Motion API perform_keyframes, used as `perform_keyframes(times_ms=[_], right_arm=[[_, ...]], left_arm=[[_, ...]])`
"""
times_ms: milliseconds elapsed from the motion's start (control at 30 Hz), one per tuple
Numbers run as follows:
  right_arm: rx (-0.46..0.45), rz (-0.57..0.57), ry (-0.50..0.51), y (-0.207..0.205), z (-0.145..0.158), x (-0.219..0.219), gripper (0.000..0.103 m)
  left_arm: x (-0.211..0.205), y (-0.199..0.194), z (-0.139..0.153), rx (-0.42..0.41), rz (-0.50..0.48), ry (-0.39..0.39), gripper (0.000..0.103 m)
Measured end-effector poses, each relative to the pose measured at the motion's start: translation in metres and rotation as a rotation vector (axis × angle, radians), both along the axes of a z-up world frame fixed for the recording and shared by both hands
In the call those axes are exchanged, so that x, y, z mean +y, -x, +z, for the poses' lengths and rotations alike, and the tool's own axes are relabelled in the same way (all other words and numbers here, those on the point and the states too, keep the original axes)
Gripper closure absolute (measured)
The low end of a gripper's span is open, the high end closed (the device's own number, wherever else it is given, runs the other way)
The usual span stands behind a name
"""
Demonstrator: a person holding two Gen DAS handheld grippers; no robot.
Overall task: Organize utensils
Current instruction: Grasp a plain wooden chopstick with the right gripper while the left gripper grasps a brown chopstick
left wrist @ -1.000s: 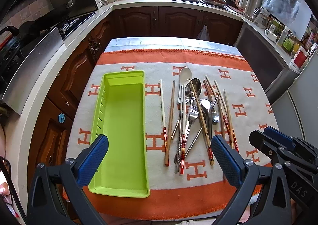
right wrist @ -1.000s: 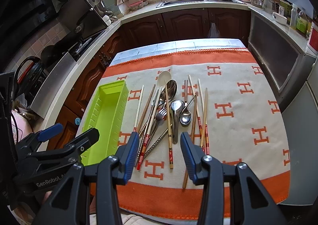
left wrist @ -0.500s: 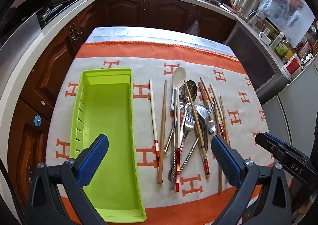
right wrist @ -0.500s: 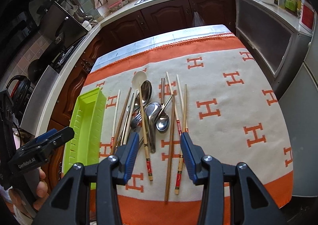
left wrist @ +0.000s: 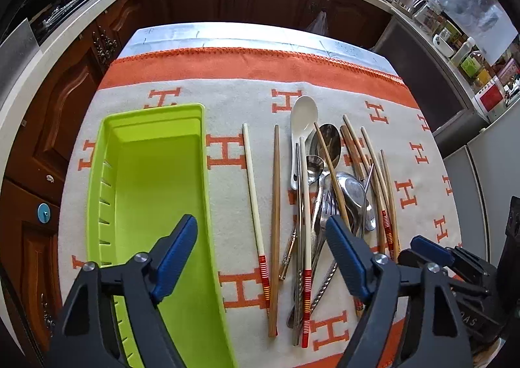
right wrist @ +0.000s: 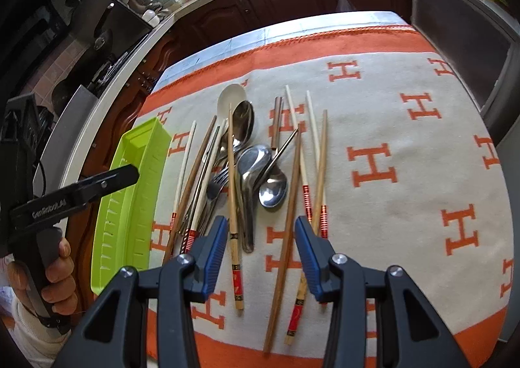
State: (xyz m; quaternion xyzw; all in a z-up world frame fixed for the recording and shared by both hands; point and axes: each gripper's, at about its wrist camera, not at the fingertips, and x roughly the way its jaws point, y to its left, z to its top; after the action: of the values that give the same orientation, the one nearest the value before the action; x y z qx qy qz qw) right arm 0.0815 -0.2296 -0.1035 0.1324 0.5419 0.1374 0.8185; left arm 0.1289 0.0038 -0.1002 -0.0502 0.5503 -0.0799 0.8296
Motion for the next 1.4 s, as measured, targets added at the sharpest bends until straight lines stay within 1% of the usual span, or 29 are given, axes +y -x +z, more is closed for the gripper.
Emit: perform_keyframes(times_ms=[33,100,200,267,333,433,633,667,700,767,833,867,933,1000,1067,1133,1367,1400], right_arm=[[0.006,0.02,0.0,-0.001,-0.004,0.005,0.06],[0.011,0.056,-0.001,0.0,-0.01,0.014,0.061],[0.022,0.114,0.008,-0.001,-0.02,0.027,0.067],[0.035,0.144,0.013,-0.002,-0.028,0.035,0.071],[0.054,0.167,0.012,-0.005,-0.035,0.042,0.079],[0.068,0.19,0.018,-0.006,-0.043,0.049,0.087],[0.05,0.213,0.069,-0.006,-0.048,0.06,0.089],[0.043,0.215,0.077,-0.006,-0.048,0.062,0.093],[0.038,0.215,0.082,-0.005,-0.048,0.063,0.093],[0.028,0.21,0.067,-0.005,-0.048,0.061,0.094],[0.018,0.194,0.041,-0.005,-0.046,0.058,0.097],[0.01,0.186,0.032,-0.004,-0.044,0.055,0.097],[-0.001,0.167,0.012,-0.003,-0.039,0.05,0.097],[-0.01,0.15,-0.014,-0.003,-0.034,0.044,0.097],[-0.016,0.132,-0.033,-0.003,-0.03,0.037,0.097],[-0.024,0.114,-0.048,-0.002,-0.026,0.03,0.097],[-0.054,0.089,-0.07,0.0,-0.016,0.019,0.097],[-0.057,0.088,-0.071,0.0,-0.015,0.018,0.097]], left_arm=[[-0.002,-0.001,-0.002,0.004,-0.005,-0.002,0.031],[-0.006,-0.001,-0.006,0.007,-0.026,-0.005,0.034],[-0.013,0.001,-0.011,0.008,-0.059,-0.018,0.036],[-0.017,0.002,-0.013,0.004,-0.078,-0.03,0.04],[-0.02,0.003,-0.015,0.003,-0.092,-0.039,0.042],[-0.02,0.003,-0.015,0.001,-0.099,-0.032,0.044],[-0.016,0.002,-0.014,-0.004,-0.099,-0.013,0.044],[-0.015,0.001,-0.015,-0.003,-0.1,-0.01,0.044],[-0.015,0.001,-0.015,-0.005,-0.101,-0.009,0.046],[-0.016,0.001,-0.015,-0.008,-0.111,-0.01,0.053],[-0.017,0.001,-0.015,-0.012,-0.124,-0.009,0.063],[-0.019,0.0,-0.015,-0.014,-0.133,-0.012,0.066],[-0.021,-0.002,-0.016,-0.014,-0.146,-0.016,0.079],[-0.021,-0.006,-0.02,0.005,-0.154,0.003,0.088],[-0.021,-0.011,-0.026,0.029,-0.156,0.023,0.088],[-0.023,-0.015,-0.032,0.047,-0.157,0.022,0.088],[-0.03,-0.018,-0.058,0.091,-0.156,-0.036,0.088],[-0.033,-0.017,-0.058,0.077,-0.157,-0.058,0.088]])
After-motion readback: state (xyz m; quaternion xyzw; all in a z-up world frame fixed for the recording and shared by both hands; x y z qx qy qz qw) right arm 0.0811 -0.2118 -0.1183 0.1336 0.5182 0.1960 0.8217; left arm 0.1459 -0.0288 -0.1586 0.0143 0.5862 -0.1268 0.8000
